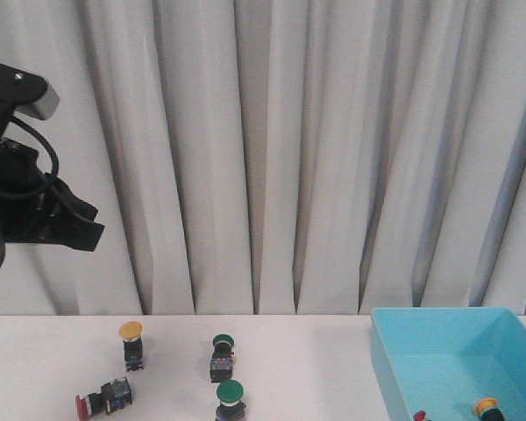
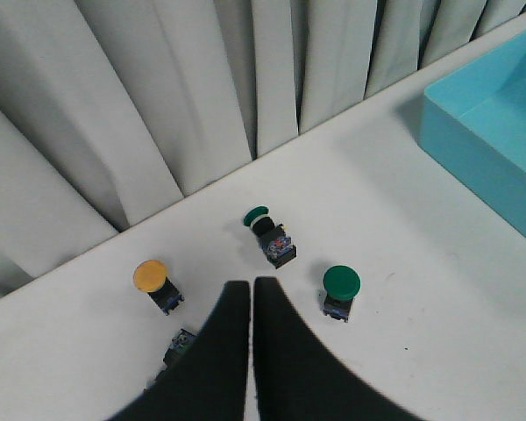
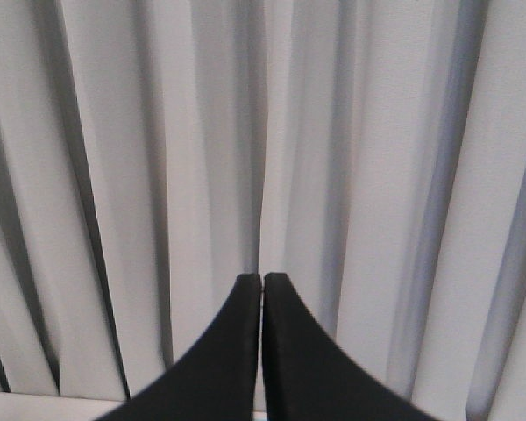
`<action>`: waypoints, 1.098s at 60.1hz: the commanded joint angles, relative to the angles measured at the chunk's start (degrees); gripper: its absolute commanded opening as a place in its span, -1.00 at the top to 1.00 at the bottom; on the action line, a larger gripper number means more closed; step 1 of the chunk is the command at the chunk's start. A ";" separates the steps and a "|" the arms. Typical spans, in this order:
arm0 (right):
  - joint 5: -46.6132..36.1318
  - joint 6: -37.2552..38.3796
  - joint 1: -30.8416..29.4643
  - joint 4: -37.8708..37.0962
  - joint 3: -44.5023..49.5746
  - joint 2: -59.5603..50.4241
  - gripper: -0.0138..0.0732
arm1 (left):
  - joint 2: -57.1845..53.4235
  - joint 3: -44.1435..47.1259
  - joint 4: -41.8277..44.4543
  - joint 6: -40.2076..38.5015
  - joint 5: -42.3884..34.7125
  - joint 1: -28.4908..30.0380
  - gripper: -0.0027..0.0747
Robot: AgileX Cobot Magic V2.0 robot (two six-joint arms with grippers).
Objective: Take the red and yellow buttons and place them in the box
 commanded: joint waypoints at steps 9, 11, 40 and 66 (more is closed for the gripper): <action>-3.42 -0.22 -0.06 1.60 -1.63 -0.29 0.70 | -2.16 -1.87 -0.80 -0.56 -3.02 -0.06 0.95; -3.42 -0.22 -0.06 1.60 -1.63 -0.29 0.70 | -2.16 -1.87 -0.80 -0.56 -3.02 -0.06 0.95; -3.36 -0.22 -0.06 1.60 -1.63 -0.29 0.70 | -2.38 -1.07 -1.28 -1.13 -3.55 -0.11 0.95; -3.36 -0.22 -0.06 1.60 -1.63 -0.13 0.70 | -47.78 59.64 2.25 -2.06 -47.08 -0.11 0.95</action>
